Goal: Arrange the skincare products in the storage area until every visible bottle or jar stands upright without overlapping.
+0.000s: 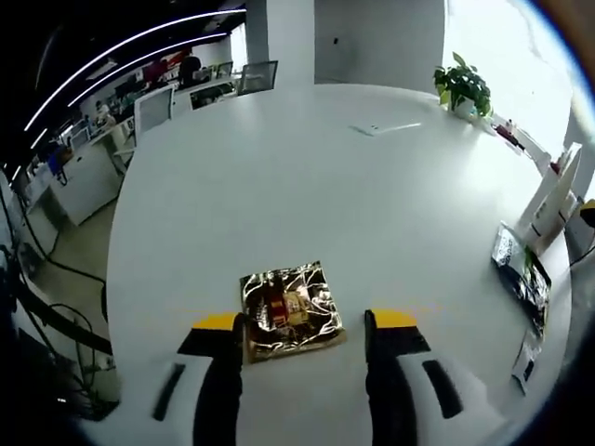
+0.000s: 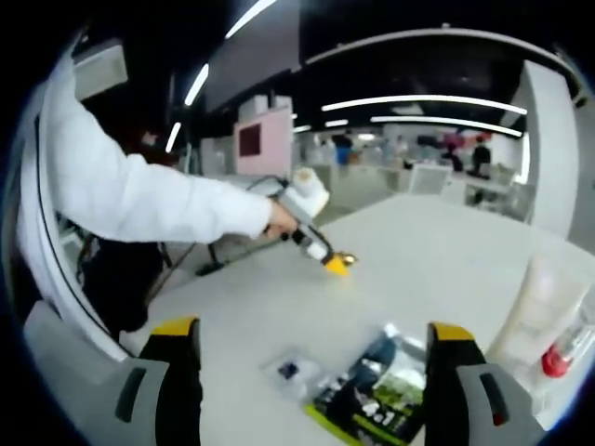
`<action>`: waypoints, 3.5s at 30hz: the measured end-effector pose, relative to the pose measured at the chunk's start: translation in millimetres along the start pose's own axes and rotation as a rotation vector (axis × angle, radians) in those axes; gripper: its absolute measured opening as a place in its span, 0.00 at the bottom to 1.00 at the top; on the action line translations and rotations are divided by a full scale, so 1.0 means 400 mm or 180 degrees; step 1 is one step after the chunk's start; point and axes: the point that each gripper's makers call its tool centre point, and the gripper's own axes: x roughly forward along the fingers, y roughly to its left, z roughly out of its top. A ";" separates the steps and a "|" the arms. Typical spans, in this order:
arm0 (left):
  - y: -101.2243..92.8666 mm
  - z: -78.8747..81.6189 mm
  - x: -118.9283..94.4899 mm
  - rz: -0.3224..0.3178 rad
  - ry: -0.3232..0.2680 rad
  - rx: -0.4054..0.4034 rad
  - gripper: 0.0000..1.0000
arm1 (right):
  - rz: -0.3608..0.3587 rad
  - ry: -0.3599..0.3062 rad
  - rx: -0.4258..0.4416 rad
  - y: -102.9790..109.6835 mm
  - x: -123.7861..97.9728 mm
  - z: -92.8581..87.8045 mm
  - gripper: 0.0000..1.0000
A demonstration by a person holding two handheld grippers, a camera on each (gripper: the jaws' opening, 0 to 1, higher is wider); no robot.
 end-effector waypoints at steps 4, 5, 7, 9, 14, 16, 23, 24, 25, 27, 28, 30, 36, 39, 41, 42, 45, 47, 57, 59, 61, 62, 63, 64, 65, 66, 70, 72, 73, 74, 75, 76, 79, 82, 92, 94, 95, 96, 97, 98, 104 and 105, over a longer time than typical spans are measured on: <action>-0.002 -0.005 -0.003 -0.0008 0.0025 -0.0005 0.42 | 0.0003 0.0004 0.0004 -0.001 -0.001 0.000 1.00; -0.002 -0.005 -0.003 -0.0008 0.0025 -0.0003 0.42 | 0.0004 0.0005 0.0000 -0.001 -0.001 0.000 1.00; -0.004 -0.008 -0.006 -0.0012 0.0029 -0.0001 0.42 | 0.0000 0.0017 -0.0006 -0.002 -0.002 -0.002 1.00; -0.009 -0.011 -0.009 -0.0030 0.0045 0.0017 0.42 | 0.0002 0.0025 -0.0002 -0.002 -0.001 -0.003 1.00; -0.030 -0.020 -0.020 -0.0110 0.0062 0.0104 0.41 | 0.0009 0.0014 -0.0007 0.000 0.000 -0.001 1.00; -0.038 -0.021 -0.025 -0.0138 0.0040 0.0096 0.41 | 0.0017 0.0030 -0.0009 0.003 0.006 -0.005 1.00; -0.101 -0.033 -0.050 -0.0271 -0.0091 0.0093 0.41 | 0.0104 0.0072 -0.0005 0.027 0.021 -0.017 1.00; -0.105 -0.033 -0.055 -0.0280 -0.0111 0.0084 0.41 | 0.0097 0.0082 -0.0007 0.027 0.023 -0.019 1.00; -0.112 -0.034 -0.060 -0.0291 -0.0139 0.0073 0.41 | 0.0059 0.0087 -0.0031 0.024 0.027 -0.022 1.00; -0.128 -0.050 -0.081 -0.0329 -0.0155 0.0088 0.41 | 0.0064 0.0098 -0.0061 0.027 0.030 -0.025 1.00; -0.130 -0.052 -0.084 -0.0334 -0.0166 0.0089 0.41 | 0.0091 0.0121 -0.0040 0.031 0.033 -0.029 1.00; -0.132 -0.059 -0.089 -0.0337 -0.0172 0.0130 0.19 | 0.0111 0.0138 0.0003 0.038 0.037 -0.034 0.99; -0.138 -0.069 -0.100 -0.0397 -0.0219 0.0158 0.27 | 0.0139 0.0228 -0.0022 0.039 0.049 -0.050 0.97; -0.125 -0.057 -0.091 -0.0285 -0.0291 0.0010 0.36 | 0.0154 0.0220 0.0001 0.040 0.052 -0.041 0.95; -0.145 -0.059 -0.083 -0.0363 -0.0177 -0.0055 0.53 | 0.0146 0.0181 -0.0022 0.038 0.056 -0.031 0.95; -0.146 -0.051 -0.072 -0.0387 -0.0190 -0.0009 0.60 | 0.0147 0.0167 -0.0028 0.038 0.058 -0.028 0.94; -0.177 -0.039 -0.071 -0.0396 -0.0230 0.0103 0.57 | 0.0172 0.0159 -0.0016 0.045 0.060 -0.029 0.94; -0.185 -0.036 -0.061 -0.0401 -0.0216 0.0130 0.58 | 0.0183 0.0200 -0.0057 0.050 0.059 -0.039 0.94; -0.173 -0.016 -0.038 -0.0326 -0.0226 0.0333 0.58 | 0.0204 0.0233 -0.0019 0.045 0.061 -0.040 0.91; -0.187 -0.018 -0.055 -0.0321 -0.0251 0.0335 0.53 | 0.0250 0.0250 -0.0010 0.049 0.061 -0.039 0.89; -0.184 -0.021 -0.059 -0.0308 -0.0239 0.0320 0.49 | 0.0237 0.0237 0.0019 0.044 0.062 -0.034 0.85; -0.186 -0.022 -0.063 -0.0312 -0.0240 0.0321 0.47 | 0.0242 0.0236 0.0035 0.042 0.064 -0.033 0.83; -0.191 -0.024 -0.067 -0.0333 -0.0236 0.0340 0.45 | 0.0241 0.0246 0.0060 0.039 0.067 -0.033 0.82; -0.197 -0.025 -0.070 -0.0345 -0.0242 0.0378 0.44 | 0.0249 0.0258 0.0061 0.040 0.070 -0.035 0.81; -0.197 -0.027 -0.071 -0.0337 -0.0239 0.0364 0.43 | 0.0256 0.0289 0.0055 0.041 0.072 -0.039 0.81; -0.199 -0.031 -0.073 -0.0342 -0.0225 0.0356 0.43 | 0.0258 0.0333 0.0039 0.041 0.076 -0.045 0.80; -0.214 -0.045 -0.083 -0.0395 -0.0238 0.0372 0.43 | 0.0281 0.0398 -0.0026 0.046 0.083 -0.056 0.71; -0.223 -0.054 -0.087 -0.0442 -0.0281 0.0355 0.42 | 0.0295 0.0419 -0.0005 0.048 0.087 -0.061 0.67; -0.225 -0.057 -0.090 -0.0461 -0.0291 0.0314 0.42 | 0.0306 0.0422 0.0000 0.049 0.089 -0.063 0.66; -0.230 -0.059 -0.092 -0.0492 -0.0312 0.0306 0.39 | 0.0313 0.0425 0.0008 0.049 0.092 -0.065 0.64; -0.238 -0.064 -0.092 -0.0544 -0.0344 0.0280 0.29 | 0.0316 0.0434 0.0024 0.047 0.098 -0.069 0.62; -0.242 -0.050 -0.092 -0.0566 -0.0493 0.0197 0.28 | 0.0332 0.0449 0.0033 0.048 0.101 -0.071 0.60; -0.245 -0.078 -0.099 -0.0579 -0.0430 0.0165 0.28 | 0.0362 0.0473 0.0094 0.043 0.117 -0.078 0.53; -0.271 -0.093 -0.106 -0.0760 -0.0388 0.0286 0.30 | 0.0354 0.0471 0.0128 0.038 0.130 -0.078 0.49; -0.285 -0.108 -0.112 -0.0888 -0.0590 0.0430 0.31 | 0.0264 0.0600 0.0334 0.007 0.210 -0.102 0.31; -0.281 -0.111 -0.113 -0.0900 -0.0634 0.0382 0.31 | 0.0236 0.0626 0.0402 -0.003 0.223 -0.111 0.30; -0.281 -0.111 -0.112 -0.0901 -0.0656 0.0367 0.30 | 0.0220 0.0649 0.0444 -0.006 0.229 -0.117 0.30; -0.277 -0.112 -0.113 -0.0891 -0.0680 0.0360 0.30 | 0.0209 0.0669 0.0483 -0.009 0.235 -0.122 0.30; -0.276 -0.113 -0.112 -0.0887 -0.0694 0.0354 0.30 | 0.0178 0.0678 0.0523 -0.013 0.245 -0.126 0.30; -0.273 -0.114 -0.114 -0.0882 -0.0719 0.0327 0.30 | 0.0174 0.0690 0.0536 -0.013 0.251 -0.130 0.30; -0.260 -0.119 -0.119 -0.0913 -0.0927 0.0165 0.28 | 0.0104 0.0662 0.0839 -0.020 0.297 -0.137 0.29; -0.255 -0.119 -0.118 -0.0908 -0.0962 0.0107 0.28 | 0.0102 0.0672 0.0881 -0.022 0.306 -0.138 0.29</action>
